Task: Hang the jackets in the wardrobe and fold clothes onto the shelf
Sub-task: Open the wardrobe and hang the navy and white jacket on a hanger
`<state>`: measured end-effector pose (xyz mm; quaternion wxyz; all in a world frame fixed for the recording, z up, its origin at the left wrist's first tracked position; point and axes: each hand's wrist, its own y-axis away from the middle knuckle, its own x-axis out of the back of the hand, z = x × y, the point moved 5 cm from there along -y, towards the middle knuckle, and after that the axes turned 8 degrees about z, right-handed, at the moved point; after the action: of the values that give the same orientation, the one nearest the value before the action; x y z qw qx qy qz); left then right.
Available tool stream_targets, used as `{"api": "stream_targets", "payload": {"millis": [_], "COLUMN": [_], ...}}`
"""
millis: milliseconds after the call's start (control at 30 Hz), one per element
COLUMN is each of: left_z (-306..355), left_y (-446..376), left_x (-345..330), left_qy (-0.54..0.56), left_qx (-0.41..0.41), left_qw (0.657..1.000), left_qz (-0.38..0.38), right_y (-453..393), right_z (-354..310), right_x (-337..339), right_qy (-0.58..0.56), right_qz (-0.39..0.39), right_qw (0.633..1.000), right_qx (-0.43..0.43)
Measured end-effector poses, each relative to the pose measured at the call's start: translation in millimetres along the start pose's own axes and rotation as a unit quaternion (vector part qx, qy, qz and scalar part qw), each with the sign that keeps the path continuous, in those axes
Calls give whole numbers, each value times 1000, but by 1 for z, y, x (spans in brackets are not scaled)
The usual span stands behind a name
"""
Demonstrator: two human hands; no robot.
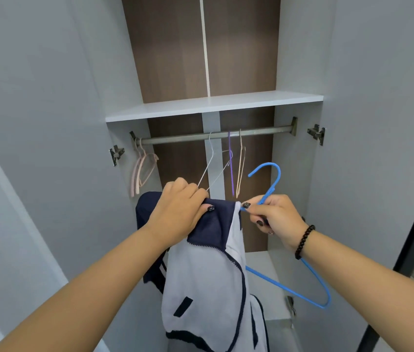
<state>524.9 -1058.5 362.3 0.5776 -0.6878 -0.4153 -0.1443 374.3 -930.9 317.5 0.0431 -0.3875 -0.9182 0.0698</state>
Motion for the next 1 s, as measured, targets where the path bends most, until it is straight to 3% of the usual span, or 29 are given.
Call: {"api": "stream_targets", "payload": {"millis": [100, 167, 267, 367, 433, 533, 667, 867, 1000], "left_z": [0, -3, -5, -5, -9, -23, -54, -76, -77], "left_y": [-4, 2, 13, 17, 18, 27, 43, 50, 44], "left_x": [-7, -14, -15, -9, -4, 1, 2, 14, 28], "left_qy": [17, 88, 191, 218, 229, 233, 233, 281, 333], "left_qx": [-27, -7, 28, 24, 23, 46, 171, 315, 342], "left_qw": [999, 994, 979, 975, 973, 971, 957, 896, 856], "left_qz": [-31, -61, -59, -42, -33, -5, 38, 142, 201], "right_y": [4, 6, 9, 8, 5, -6, -17, -26, -30], "right_z": [4, 2, -5, -13, -13, -8, 7, 27, 28], "right_x": [3, 4, 7, 20, 34, 52, 52, 0, -46], "right_qy": [26, 51, 35, 79, 115, 106, 169, 130, 126], "right_qz": [-25, -59, -179, -307, -353, -338, -296, -243, -238], "right_qw": [999, 996, 983, 948, 926, 927, 937, 960, 962], "right_qx": [20, 40, 13, -36, -68, -123, -78, -49, -36]}}
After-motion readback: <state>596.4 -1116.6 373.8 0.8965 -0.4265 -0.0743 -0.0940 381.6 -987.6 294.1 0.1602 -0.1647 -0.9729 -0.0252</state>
